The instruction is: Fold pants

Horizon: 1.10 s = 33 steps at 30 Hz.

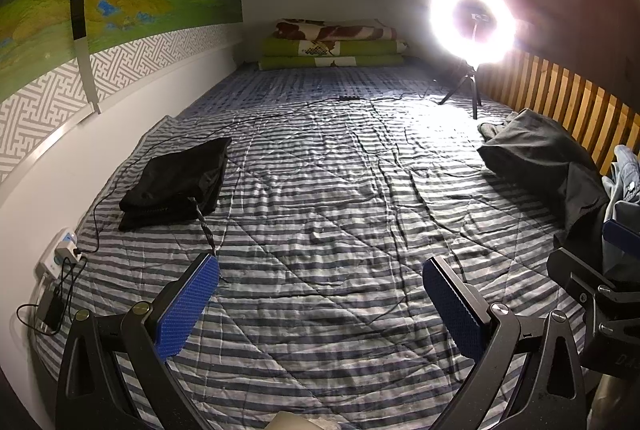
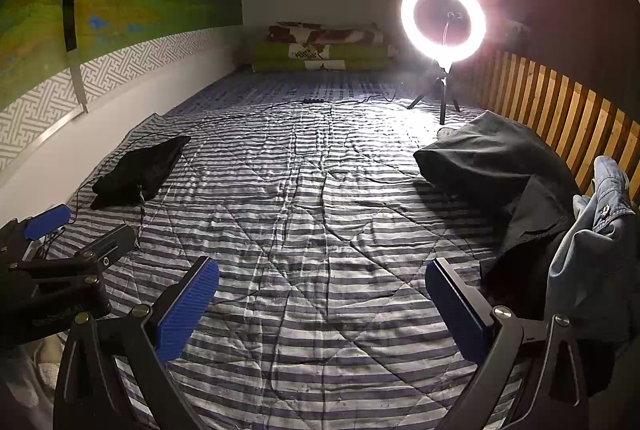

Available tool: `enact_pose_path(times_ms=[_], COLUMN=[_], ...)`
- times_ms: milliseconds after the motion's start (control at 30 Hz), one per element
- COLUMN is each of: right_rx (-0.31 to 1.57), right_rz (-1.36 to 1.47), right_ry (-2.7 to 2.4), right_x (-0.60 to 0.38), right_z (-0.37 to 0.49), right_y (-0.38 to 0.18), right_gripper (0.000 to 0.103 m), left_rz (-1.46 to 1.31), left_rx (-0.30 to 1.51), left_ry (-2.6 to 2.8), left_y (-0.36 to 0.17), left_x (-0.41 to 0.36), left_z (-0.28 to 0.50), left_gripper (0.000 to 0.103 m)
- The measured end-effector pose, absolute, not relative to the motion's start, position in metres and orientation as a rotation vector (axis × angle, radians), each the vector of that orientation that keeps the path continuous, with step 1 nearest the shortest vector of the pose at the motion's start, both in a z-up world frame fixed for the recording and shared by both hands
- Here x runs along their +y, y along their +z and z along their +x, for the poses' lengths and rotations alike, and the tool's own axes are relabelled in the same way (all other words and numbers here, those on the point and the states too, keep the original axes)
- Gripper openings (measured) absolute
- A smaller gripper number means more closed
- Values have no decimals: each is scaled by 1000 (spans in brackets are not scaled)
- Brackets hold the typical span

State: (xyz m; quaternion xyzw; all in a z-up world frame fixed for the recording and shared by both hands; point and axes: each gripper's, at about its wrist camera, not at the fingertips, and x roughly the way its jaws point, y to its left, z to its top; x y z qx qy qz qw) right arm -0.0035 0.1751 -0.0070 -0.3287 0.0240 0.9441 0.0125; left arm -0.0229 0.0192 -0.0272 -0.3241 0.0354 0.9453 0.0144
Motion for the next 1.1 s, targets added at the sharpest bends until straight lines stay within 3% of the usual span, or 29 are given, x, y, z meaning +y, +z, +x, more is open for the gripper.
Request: enact_pose_path(times_ms=[1100], right_rx=[83], right_rz=[-1116], right_ry=[2904], right_x=[188], right_z=[-30], right_y=[-36], right_gripper=[102], left_rz=[-1056], left_rx=[114], left_ry=[2904], left_y=[-48], left_x=[29], left_z=[-52], left_gripper=[103])
